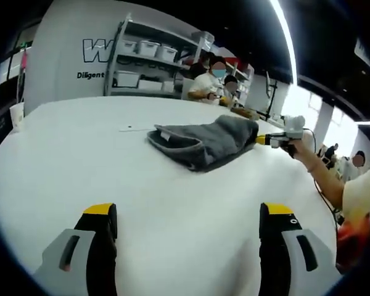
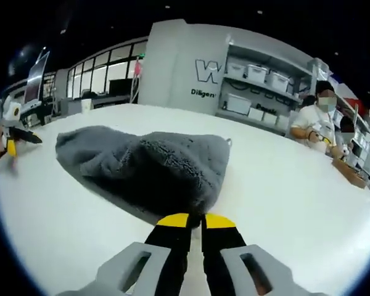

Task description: Open the folded towel by lifting each exposed corner and separating the folded layers until the towel lies flat within the target outline without major curled edges

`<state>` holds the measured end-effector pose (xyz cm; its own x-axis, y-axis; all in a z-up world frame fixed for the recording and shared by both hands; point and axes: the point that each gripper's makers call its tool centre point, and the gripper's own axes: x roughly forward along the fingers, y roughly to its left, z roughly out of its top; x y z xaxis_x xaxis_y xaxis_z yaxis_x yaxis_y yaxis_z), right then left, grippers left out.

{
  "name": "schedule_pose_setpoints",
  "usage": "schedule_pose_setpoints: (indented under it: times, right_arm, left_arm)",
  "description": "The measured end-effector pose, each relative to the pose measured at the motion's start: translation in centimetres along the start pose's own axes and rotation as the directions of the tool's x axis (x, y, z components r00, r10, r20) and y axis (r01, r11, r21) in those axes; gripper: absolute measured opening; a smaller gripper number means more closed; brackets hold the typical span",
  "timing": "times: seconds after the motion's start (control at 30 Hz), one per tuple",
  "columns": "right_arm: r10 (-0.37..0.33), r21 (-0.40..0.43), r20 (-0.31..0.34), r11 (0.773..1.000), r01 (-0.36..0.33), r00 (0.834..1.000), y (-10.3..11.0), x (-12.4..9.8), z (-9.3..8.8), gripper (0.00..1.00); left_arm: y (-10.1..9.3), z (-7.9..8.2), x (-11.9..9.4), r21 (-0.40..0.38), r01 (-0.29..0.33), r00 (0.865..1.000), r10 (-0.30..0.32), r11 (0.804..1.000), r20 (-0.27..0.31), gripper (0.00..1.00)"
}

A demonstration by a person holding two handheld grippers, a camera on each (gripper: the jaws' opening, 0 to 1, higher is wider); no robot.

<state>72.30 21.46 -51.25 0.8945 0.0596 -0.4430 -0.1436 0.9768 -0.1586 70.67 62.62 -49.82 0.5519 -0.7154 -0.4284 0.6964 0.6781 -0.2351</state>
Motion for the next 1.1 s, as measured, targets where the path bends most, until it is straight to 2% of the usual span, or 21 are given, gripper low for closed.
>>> schedule_pose_setpoints:
  times: [0.1,0.2,0.37,0.53,0.63,0.7,0.77,0.83,0.93,1.1]
  right_arm:
    - [-0.021,-0.043,-0.023,0.999,0.020,1.000,-0.1,0.1,-0.5,0.05]
    - [-0.091,-0.170,-0.018,0.982,0.087,0.996,-0.7,-0.4,0.2,0.11]
    - [-0.149,-0.247,0.025,0.957,0.150,0.989,-1.2,-1.6,1.8,0.21]
    - [-0.178,-0.328,0.028,0.928,0.177,0.984,-1.3,-1.8,2.1,0.18]
    - [-0.147,-0.336,0.023,0.930,0.146,0.989,-1.1,-1.2,1.7,0.13]
    - [-0.138,-0.341,0.035,0.929,0.142,0.990,-1.0,-1.1,1.8,0.00]
    - [-0.157,-0.363,0.040,0.918,0.161,0.987,-1.4,-1.2,2.0,0.00]
    - [-0.165,-0.361,0.046,0.917,0.171,0.985,-1.7,-1.4,2.2,0.00]
    - [-0.169,-0.341,0.049,0.924,0.175,0.984,-2.0,-1.5,2.2,0.00]
    - [-0.171,-0.292,-0.004,0.942,0.163,0.985,-2.4,-1.4,0.9,0.00]
  left_arm:
    - [-0.1,0.1,0.0,0.000,0.003,1.000,-0.003,1.000,0.003,0.93]
    - [0.0,0.1,-0.1,0.002,0.000,1.000,0.000,1.000,0.002,0.93]
    - [0.1,0.0,-0.1,0.000,-0.003,1.000,0.003,1.000,-0.004,0.93]
    - [0.0,-0.2,0.0,0.005,0.001,1.000,-0.001,1.000,-0.012,0.93]
    - [0.1,-0.2,0.1,0.003,0.000,1.000,0.000,1.000,-0.015,0.93]
    - [0.3,-0.3,0.0,0.000,-0.001,1.000,0.001,1.000,-0.017,0.93]
    - [0.5,-0.3,-0.1,-0.003,-0.007,1.000,0.007,1.000,-0.017,0.93]
    - [0.6,-0.2,-0.2,-0.004,-0.013,1.000,0.012,1.000,-0.015,0.93]
    - [0.4,-0.1,-0.2,-0.002,-0.009,1.000,0.009,1.000,-0.010,0.93]
    - [0.2,-0.4,0.1,-0.002,-0.004,1.000,0.004,1.000,-0.021,0.93]
